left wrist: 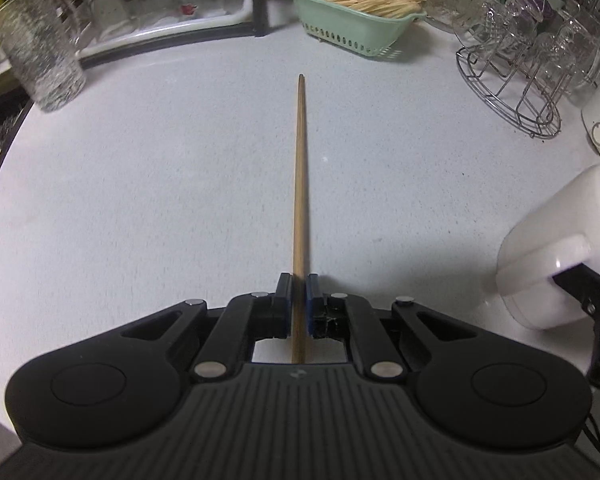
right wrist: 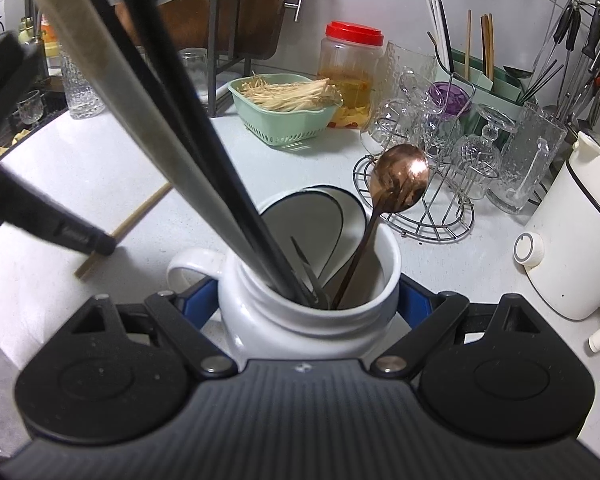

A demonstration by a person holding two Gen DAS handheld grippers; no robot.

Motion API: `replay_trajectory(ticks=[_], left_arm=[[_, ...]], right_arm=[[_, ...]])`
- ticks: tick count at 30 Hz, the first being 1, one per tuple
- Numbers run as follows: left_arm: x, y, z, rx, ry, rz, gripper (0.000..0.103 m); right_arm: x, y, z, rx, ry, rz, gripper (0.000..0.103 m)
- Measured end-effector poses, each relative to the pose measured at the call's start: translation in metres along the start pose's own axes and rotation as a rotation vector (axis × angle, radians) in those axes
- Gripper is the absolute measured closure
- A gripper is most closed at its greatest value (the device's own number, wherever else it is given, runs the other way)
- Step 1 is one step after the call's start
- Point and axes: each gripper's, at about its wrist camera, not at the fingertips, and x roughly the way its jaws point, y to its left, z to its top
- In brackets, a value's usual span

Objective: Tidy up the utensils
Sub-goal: 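Slide the wooden chopstick with the left tool toward the counter edge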

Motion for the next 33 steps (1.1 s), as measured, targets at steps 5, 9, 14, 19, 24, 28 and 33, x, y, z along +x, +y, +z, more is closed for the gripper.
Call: replay_trajectory(ticks=[5, 9, 14, 19, 24, 28, 33], left_arm=[[-0.019, 0.006, -0.023, -0.043, 0.006, -0.051, 0.095], [-0.036, 0.014, -0.043, -0.068, 0.021, -0.101, 0.096], [-0.051, 0.023, -0.069, -0.122, 0.055, -0.166, 0.096], [-0.06, 0.029, -0.098, -0.134, 0.108, -0.209, 0.096], [-0.06, 0.042, -0.117, -0.182, 0.142, -0.238, 0.096], [-0.055, 0.043, -0.122, -0.182, 0.167, -0.227, 0.094], [-0.052, 0.042, -0.121, -0.191, 0.188, -0.252, 0.068]], right_arm=[[0.0, -0.001, -0.002, -0.002, -0.017, 0.003, 0.01], [-0.002, 0.0, -0.004, -0.006, -0.035, 0.003, 0.01], [-0.002, 0.0, -0.004, -0.011, -0.039, 0.005, 0.01], [-0.002, 0.0, -0.005, -0.013, -0.043, 0.009, 0.01], [-0.003, 0.002, -0.006, -0.007, -0.05, -0.002, 0.01], [-0.005, 0.003, -0.007, -0.003, -0.05, 0.001, 0.01], [-0.007, 0.003, -0.008, -0.004, -0.052, 0.008, 0.01]])
